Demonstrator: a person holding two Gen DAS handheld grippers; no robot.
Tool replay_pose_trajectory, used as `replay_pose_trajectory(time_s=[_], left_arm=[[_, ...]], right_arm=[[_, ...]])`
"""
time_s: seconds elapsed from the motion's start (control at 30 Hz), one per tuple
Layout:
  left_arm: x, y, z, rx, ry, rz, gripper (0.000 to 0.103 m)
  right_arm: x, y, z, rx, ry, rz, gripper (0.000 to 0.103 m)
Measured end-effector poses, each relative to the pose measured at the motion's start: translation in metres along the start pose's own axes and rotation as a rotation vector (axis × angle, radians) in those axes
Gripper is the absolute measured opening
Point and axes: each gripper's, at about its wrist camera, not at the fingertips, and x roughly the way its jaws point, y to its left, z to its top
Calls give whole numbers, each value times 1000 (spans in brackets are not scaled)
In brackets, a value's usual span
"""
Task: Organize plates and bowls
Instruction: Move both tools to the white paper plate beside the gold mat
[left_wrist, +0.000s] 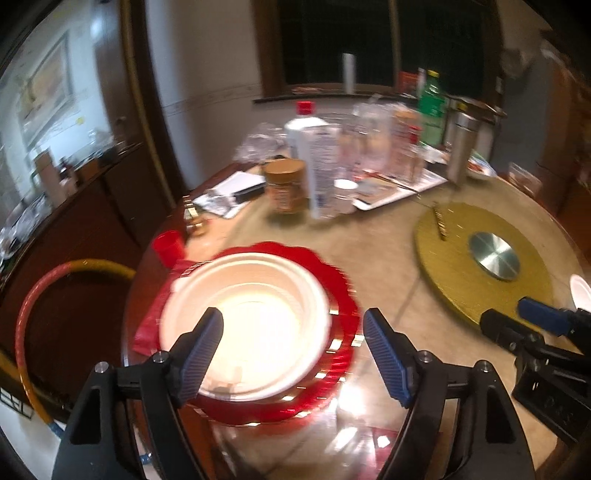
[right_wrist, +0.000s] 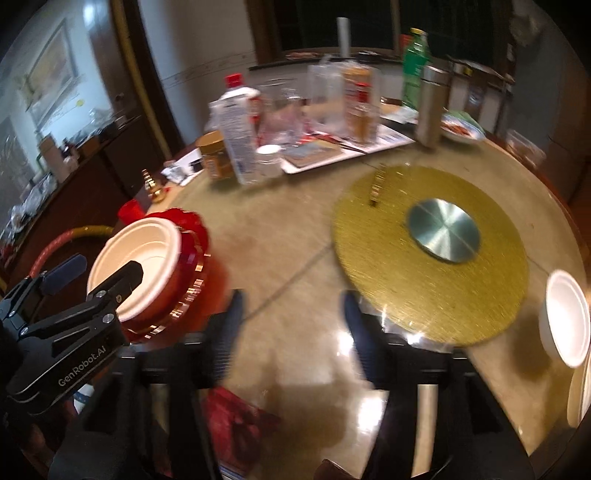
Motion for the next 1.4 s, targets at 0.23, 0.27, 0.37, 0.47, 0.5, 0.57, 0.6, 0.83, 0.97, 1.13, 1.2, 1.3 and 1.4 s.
replay_pose_trajectory(time_s=[0.23,0.27,0.37,0.47,0.5,0.57,0.6,0.83,0.97,1.13,1.2,1.3,1.4], left_arm=[[3,-55,-2,98,65,-139,79],[3,-62,-2,107,74,-163,79],[6,-86,-4,142,114,-228,79],[8,-107,-5,173,147,-265,79],[7,-114,-5,181,152,-275,79],[5,-127,-5,200,159,-304,79],[5,-132,-4,208,160,-310,79],[8,-166,-7,210,203,-375,79],[7,-186,-10,210,225,-415,79],[3,-214,-9,211,243,-461,79],[3,-225,-7,196,244,-478,79],[5,-242,-3,191,252,-489,79],[8,-267,2,193,262,-504,79]], right_arm=[[-13,-60,-18,119,8,-32,71],[-15,-67,-22,132,13,-36,71],[-20,-90,-32,165,29,-59,71],[-28,-114,-39,196,30,-90,71],[-31,-119,-39,205,27,-95,71],[-38,-134,-41,229,21,-106,71],[-41,-140,-41,240,19,-111,71],[-65,-182,-39,283,0,-146,71],[-78,-209,-36,301,2,-167,71],[-92,-254,-31,334,31,-222,71],[-94,-270,-30,351,48,-232,71],[-94,-298,-28,376,79,-270,71],[-83,-323,-24,391,146,-279,71]])
